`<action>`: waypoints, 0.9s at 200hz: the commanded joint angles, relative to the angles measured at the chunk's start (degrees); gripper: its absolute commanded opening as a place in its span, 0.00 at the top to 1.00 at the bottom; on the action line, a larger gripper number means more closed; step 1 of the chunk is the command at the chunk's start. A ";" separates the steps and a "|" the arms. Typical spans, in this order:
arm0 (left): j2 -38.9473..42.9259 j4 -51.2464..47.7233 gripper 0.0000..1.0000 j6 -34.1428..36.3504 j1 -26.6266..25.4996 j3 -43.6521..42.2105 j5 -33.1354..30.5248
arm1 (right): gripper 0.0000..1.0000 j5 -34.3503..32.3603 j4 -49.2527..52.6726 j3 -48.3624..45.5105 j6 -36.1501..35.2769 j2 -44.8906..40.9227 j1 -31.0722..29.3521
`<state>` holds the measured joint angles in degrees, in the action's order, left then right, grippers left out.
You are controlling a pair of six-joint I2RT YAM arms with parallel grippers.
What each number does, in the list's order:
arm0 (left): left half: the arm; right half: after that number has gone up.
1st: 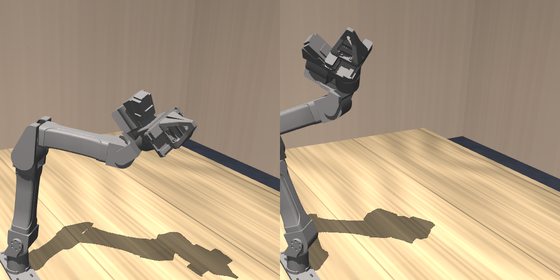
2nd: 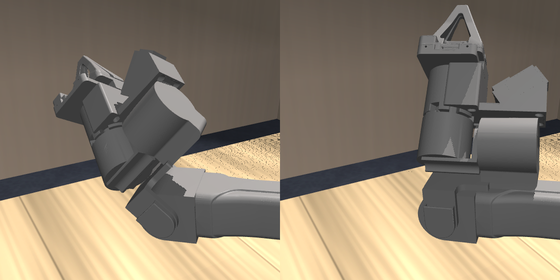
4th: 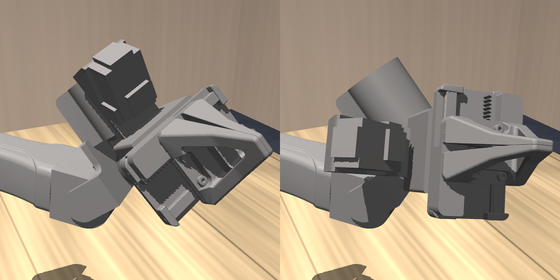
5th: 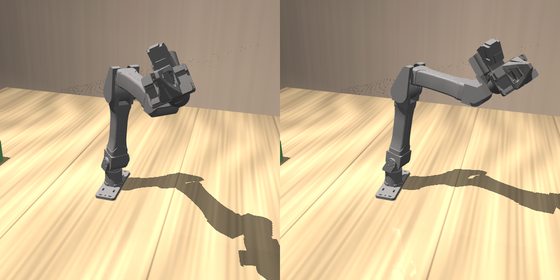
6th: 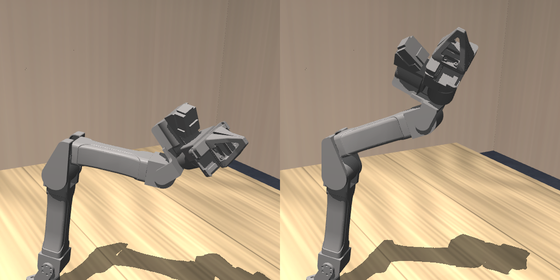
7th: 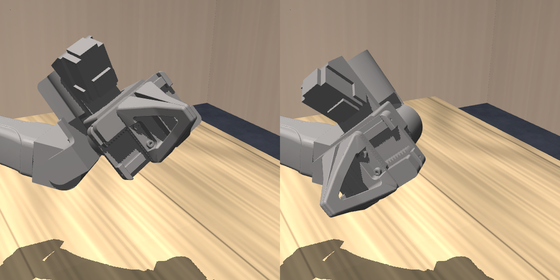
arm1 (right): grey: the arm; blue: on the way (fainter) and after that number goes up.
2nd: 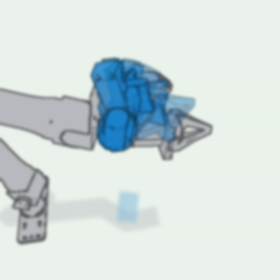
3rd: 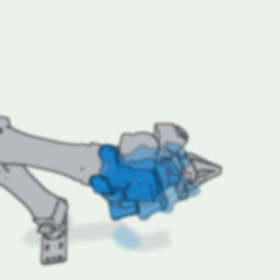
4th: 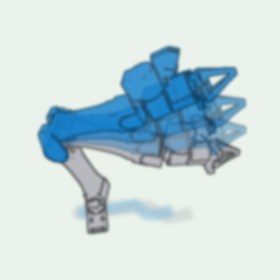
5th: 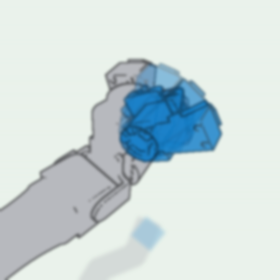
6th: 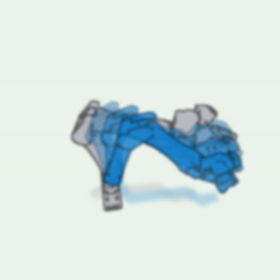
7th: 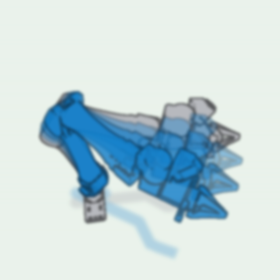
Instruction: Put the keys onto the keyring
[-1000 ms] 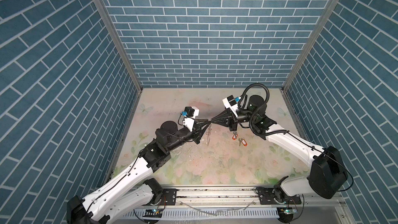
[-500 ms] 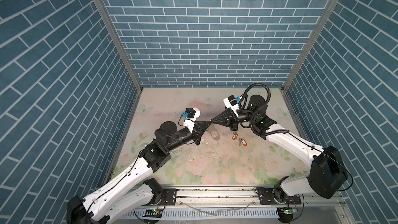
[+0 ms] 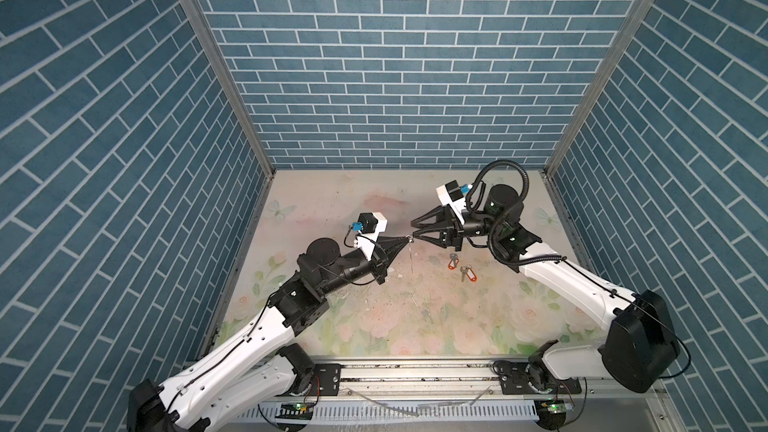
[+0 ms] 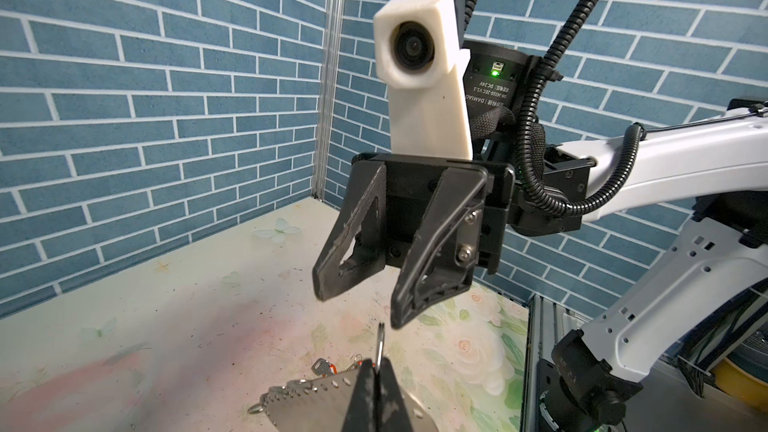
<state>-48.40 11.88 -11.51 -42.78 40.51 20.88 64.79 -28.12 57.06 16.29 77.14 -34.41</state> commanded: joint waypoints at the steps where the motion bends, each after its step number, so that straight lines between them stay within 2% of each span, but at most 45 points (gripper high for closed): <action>1: 0.82 0.99 1.00 1.05 -0.41 -0.28 0.52 | 0.62 -1.95 -0.48 -2.00 0.68 -2.73 0.76; 34: 0.71 -1.28 1.00 3.37 -0.39 0.72 -0.56 | 0.62 -1.67 3.32 -1.77 -1.18 -3.40 0.84; 60: 0.75 -6.31 1.00 7.79 -0.37 2.58 -4.15 | 0.63 -2.99 10.19 -0.86 -5.47 -4.33 0.83; 83: 0.71 -10.80 1.00 13.40 -0.46 4.24 -6.84 | 0.63 -6.04 17.51 -0.24 -10.17 -5.65 0.75; 119: 0.29 -15.58 1.00 25.37 -0.55 5.81 -6.48 | 0.63 -9.44 25.15 0.16 -14.24 -6.66 0.64; 147: -0.19 -15.18 1.00 34.32 -0.89 4.76 -3.64 | 0.64 -10.42 26.49 -0.26 -14.60 -6.48 0.01; 180: 0.18 -10.63 1.00 38.72 -1.12 2.20 -4.06 | 0.68 -12.52 28.30 -0.37 -16.26 -6.27 -2.46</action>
<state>-48.62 -2.39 20.18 -43.46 44.18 16.03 54.15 -2.39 56.40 3.95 71.46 -35.09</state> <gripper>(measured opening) 0.045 0.331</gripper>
